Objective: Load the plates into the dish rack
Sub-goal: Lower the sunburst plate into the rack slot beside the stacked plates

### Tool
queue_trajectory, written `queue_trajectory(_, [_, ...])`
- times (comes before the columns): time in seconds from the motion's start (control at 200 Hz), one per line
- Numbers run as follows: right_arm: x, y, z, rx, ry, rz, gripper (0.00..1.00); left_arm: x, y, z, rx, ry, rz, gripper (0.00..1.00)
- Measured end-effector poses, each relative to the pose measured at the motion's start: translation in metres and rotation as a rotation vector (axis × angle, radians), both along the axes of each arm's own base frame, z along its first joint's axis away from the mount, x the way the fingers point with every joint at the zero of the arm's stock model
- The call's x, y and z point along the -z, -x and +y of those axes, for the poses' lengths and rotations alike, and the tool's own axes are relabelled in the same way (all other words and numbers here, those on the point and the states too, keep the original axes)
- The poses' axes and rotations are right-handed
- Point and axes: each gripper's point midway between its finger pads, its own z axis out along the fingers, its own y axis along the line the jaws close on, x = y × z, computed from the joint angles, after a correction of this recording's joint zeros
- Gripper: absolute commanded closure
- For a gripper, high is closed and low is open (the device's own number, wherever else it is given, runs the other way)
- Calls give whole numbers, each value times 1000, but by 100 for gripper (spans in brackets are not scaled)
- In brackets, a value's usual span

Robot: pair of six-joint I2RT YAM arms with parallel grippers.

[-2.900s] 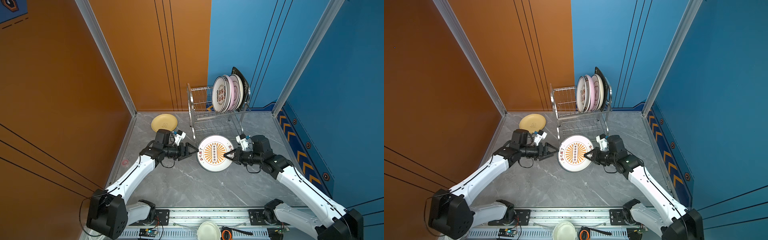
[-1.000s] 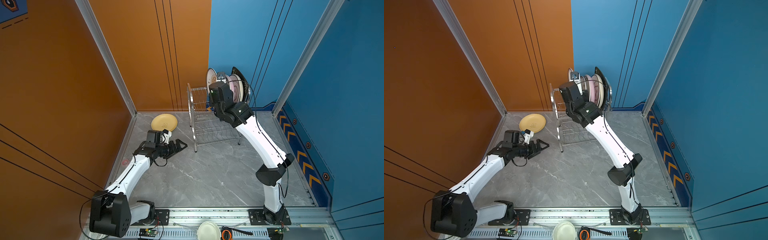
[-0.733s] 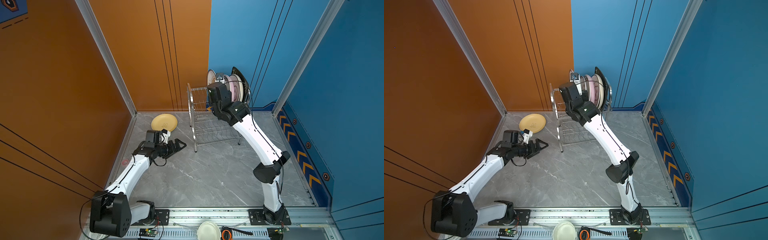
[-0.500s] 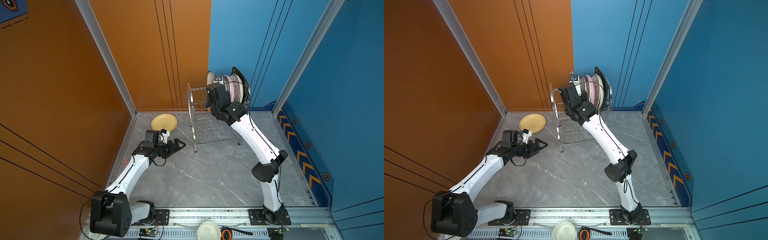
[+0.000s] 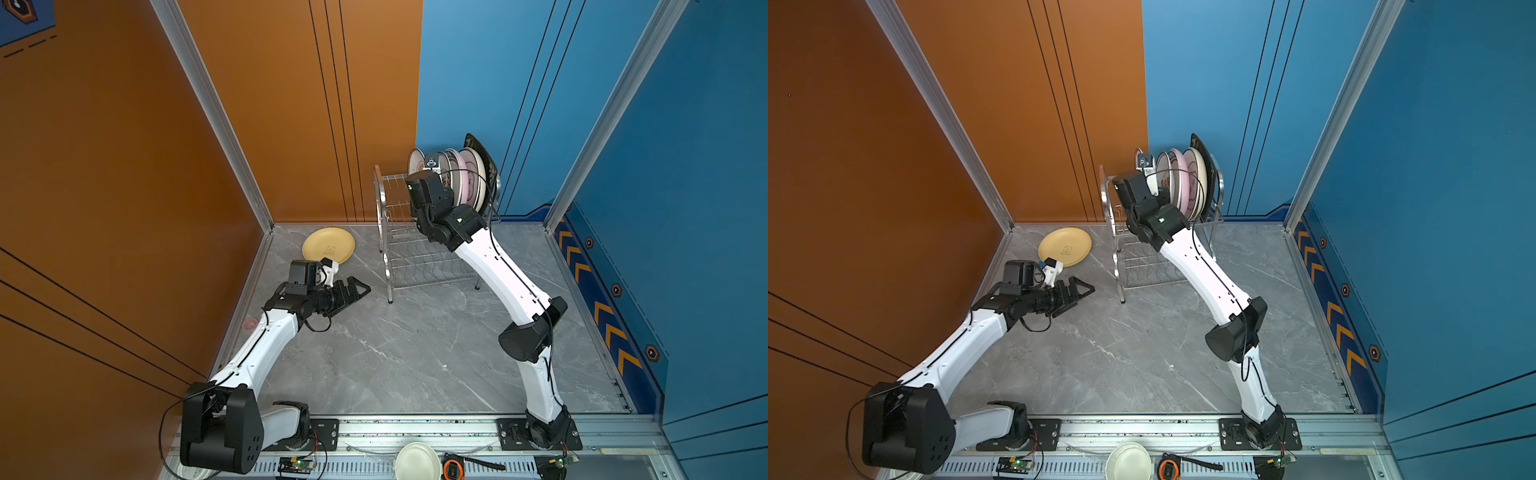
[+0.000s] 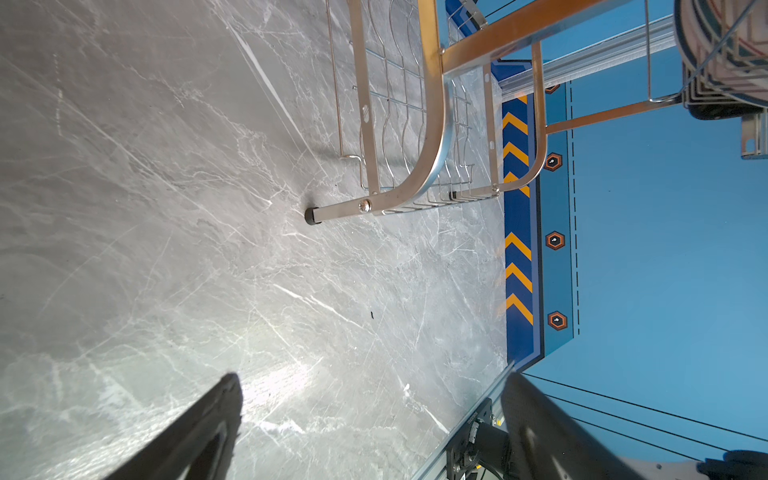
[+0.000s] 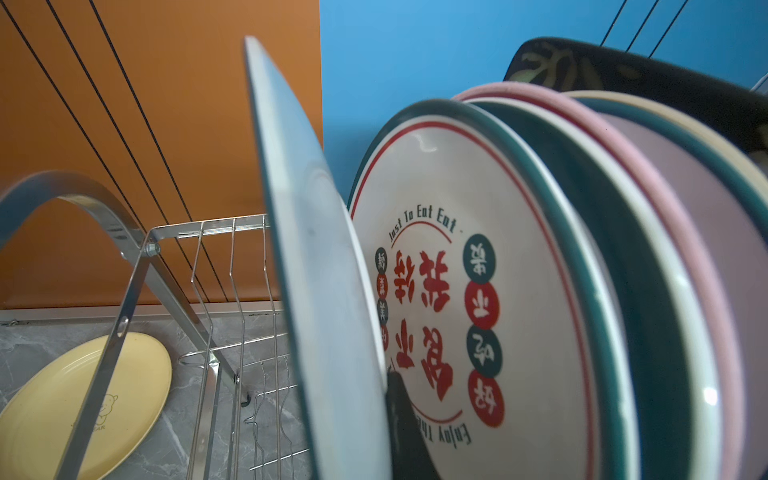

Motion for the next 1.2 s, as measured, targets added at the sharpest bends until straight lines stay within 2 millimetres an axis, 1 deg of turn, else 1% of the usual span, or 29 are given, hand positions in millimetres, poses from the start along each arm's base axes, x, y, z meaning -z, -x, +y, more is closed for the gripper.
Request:
queue_trajectory(0.205, [0,0,0,-1,1,-1,100,7,3,1,-2,-2,17,2])
queue_trajectory(0.34, [-3,1,1,-6,15,-9,100,7,3,1,-2,-2,18,2])
queue_trajectory(0.435, [-11,5,0,-4,34,-24,100,7,3,1,-2,-2,18,2])
queue_trajectory(0.666, [-43,16,-9,7,26,-88,100,7,3,1,-2,-2,18,2])
queue_trajectory(0.741, [-48,17,-11,15,20,-101,100,7,3,1,-2,-2,19,2])
queue_trajectory(1.036, [-47,14,-17,30,14,-101,100,6,5,1,-3,-2,17,2])
queue_trajectory(1.131, [-41,10,-17,38,14,-94,100,7,7,1,-3,-2,17,2])
queue_trajectory(1.201, [-32,5,-14,42,16,-82,100,7,8,2,-3,-2,17,2])
